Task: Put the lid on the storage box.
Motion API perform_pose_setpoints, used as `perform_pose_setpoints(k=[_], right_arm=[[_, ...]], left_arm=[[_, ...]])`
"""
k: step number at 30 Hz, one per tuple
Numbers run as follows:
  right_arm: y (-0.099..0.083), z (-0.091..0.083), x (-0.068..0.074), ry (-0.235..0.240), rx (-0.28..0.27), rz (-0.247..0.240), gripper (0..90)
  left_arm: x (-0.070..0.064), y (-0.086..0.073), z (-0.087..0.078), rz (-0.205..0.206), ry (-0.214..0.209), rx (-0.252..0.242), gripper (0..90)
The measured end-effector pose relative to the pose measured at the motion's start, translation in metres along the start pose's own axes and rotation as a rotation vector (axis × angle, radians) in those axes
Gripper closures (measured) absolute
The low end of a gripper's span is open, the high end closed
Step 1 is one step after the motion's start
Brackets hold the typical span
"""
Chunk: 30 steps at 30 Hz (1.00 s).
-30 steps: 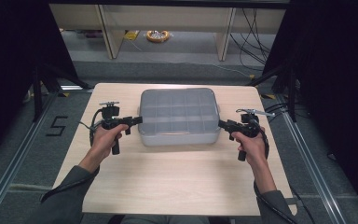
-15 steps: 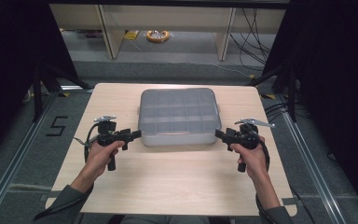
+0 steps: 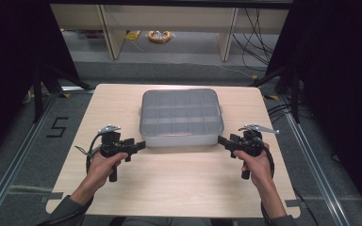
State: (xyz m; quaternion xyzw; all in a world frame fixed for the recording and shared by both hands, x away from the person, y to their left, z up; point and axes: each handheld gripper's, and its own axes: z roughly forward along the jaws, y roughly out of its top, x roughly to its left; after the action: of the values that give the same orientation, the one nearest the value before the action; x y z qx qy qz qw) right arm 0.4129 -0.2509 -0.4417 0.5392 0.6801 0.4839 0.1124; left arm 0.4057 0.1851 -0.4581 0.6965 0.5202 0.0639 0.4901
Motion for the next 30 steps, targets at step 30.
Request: perform_pose_setpoints(k=[30], right_arm=[[-0.03, -0.01, 0.021, 0.028, 0.07, -0.078, 29.2]], left_arm=[[-0.02, -0.042, -0.015, 0.06, -0.108, 0.033, 23.9]])
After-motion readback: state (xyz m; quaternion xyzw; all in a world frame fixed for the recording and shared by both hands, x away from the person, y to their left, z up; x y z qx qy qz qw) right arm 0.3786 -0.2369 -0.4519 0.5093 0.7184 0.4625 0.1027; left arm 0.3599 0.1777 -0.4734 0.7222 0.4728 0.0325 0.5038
